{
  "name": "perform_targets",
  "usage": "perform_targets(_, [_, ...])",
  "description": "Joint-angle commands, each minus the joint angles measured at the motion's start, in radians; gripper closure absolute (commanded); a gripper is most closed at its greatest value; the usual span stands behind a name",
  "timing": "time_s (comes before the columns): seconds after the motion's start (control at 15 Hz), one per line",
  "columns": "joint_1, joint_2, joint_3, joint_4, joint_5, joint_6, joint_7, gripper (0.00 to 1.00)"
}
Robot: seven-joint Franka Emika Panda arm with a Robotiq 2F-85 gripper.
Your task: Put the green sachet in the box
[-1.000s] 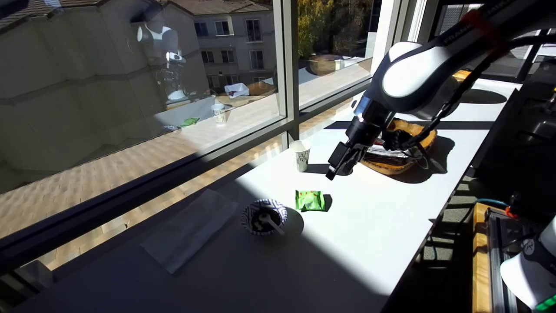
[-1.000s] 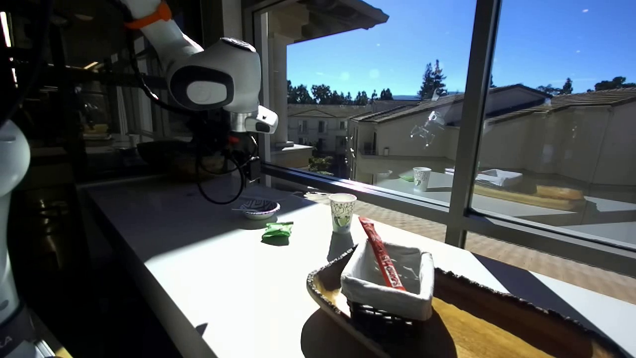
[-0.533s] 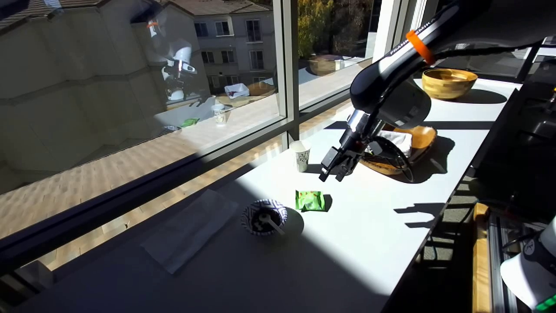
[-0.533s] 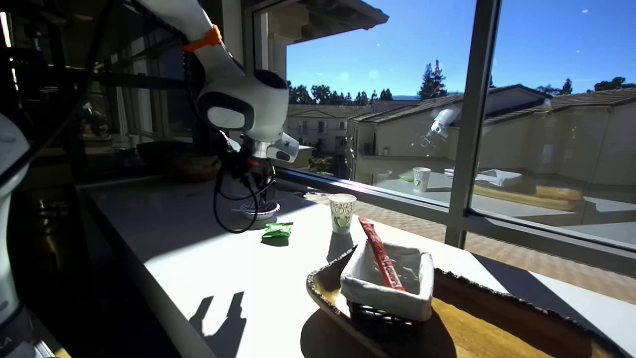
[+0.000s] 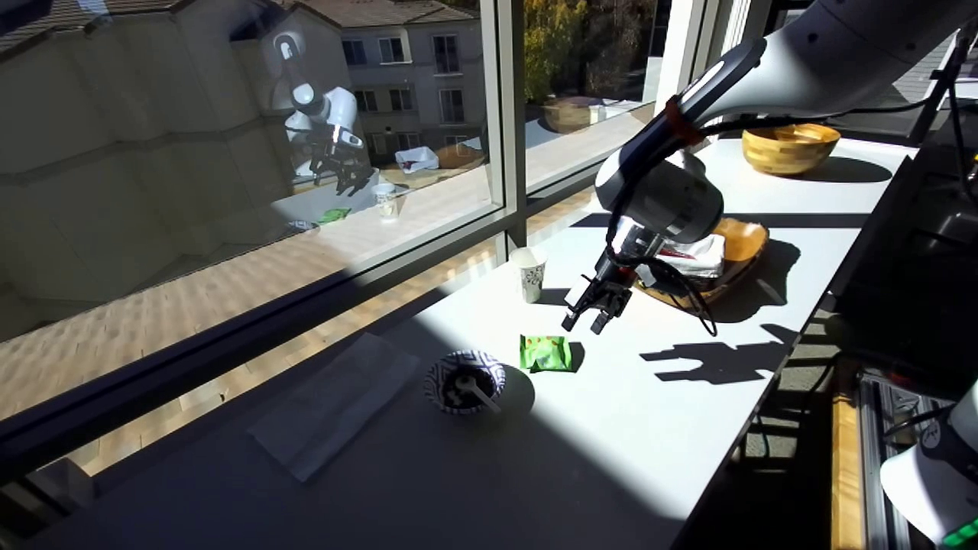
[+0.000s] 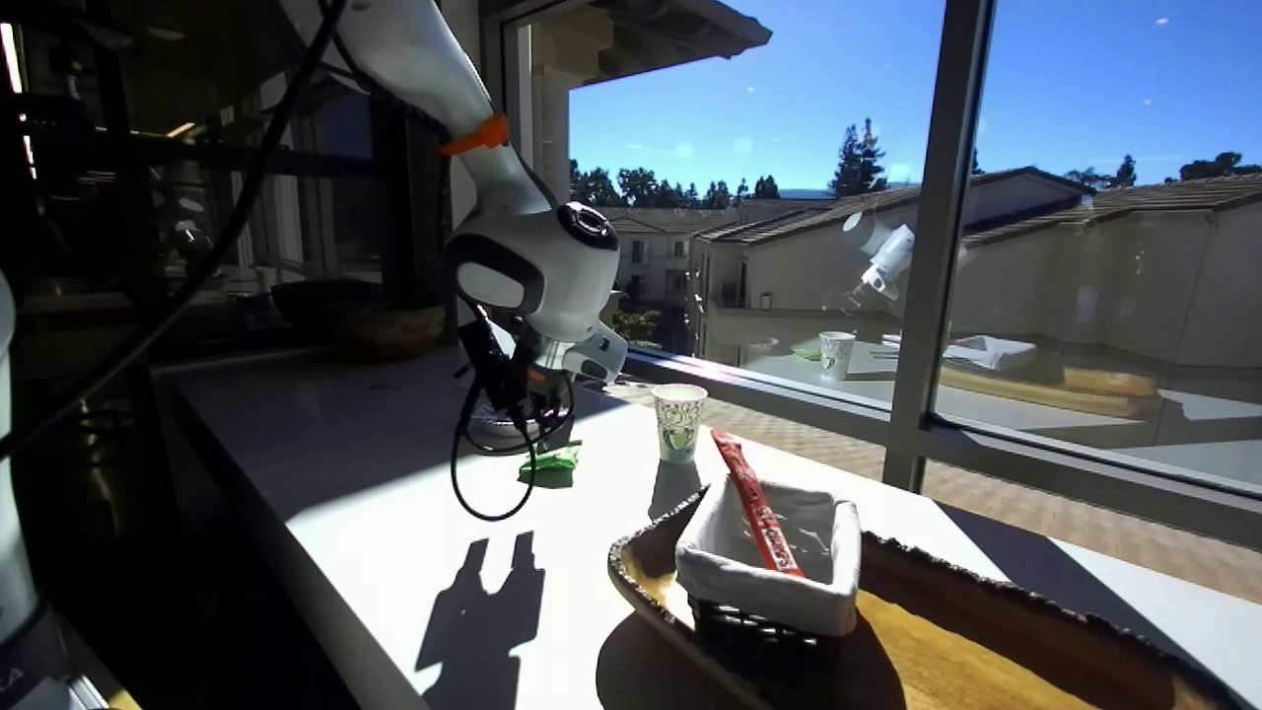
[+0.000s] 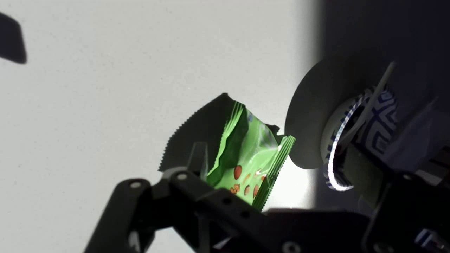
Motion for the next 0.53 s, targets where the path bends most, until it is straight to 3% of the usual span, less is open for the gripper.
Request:
perform_targets(0.0, [-0.084,0.086,0.066,0.053,0.028,-0.003,-0.033,0.00])
perform_targets(0.33, [-0.153,0.138,0.114,0.093,0.065,-0.034,-0.074,0.00])
perform_targets(0.4, [-0.137,0.111,0.105,0.064,0.008,0.002,-0.017,0.00])
perform_targets(0.47, [-0.143,0.119,0.111,0.072,0.020,-0.002,-0.030,0.00])
